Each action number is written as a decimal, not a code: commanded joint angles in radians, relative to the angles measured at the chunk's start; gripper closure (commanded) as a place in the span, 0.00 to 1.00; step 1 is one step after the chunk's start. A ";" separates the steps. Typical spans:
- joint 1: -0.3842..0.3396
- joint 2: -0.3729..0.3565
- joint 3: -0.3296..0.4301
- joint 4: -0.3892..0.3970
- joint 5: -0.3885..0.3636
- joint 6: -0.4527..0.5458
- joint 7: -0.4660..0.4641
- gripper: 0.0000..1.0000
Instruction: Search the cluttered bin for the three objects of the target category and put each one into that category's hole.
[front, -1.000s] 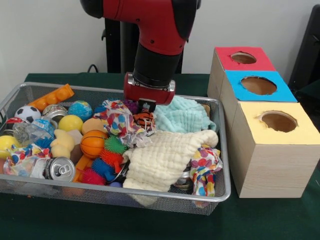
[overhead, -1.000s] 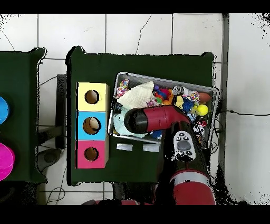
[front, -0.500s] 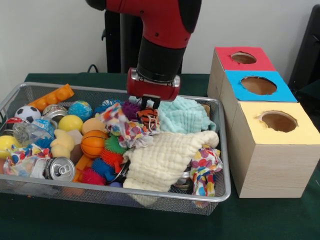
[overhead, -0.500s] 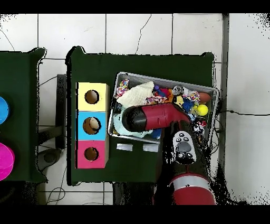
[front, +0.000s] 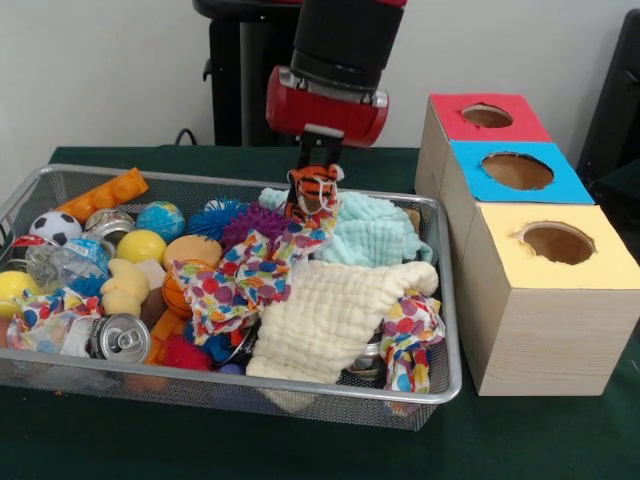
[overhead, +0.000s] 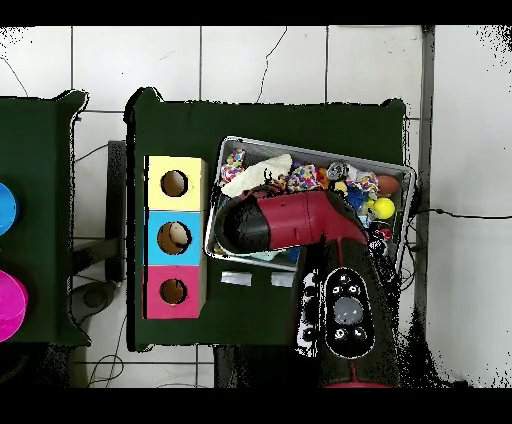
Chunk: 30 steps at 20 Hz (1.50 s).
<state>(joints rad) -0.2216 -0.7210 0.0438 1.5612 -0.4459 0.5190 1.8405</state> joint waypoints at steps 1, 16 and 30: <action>0.012 -0.060 0.075 0.037 0.023 0.133 -0.046 1.00; 0.014 -0.006 0.080 0.065 0.076 0.050 0.009 1.00; -0.007 0.122 -0.023 0.013 -0.090 -0.278 0.022 1.00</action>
<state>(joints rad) -0.2122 -0.6967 0.0454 1.5654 -0.4724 0.1612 1.8405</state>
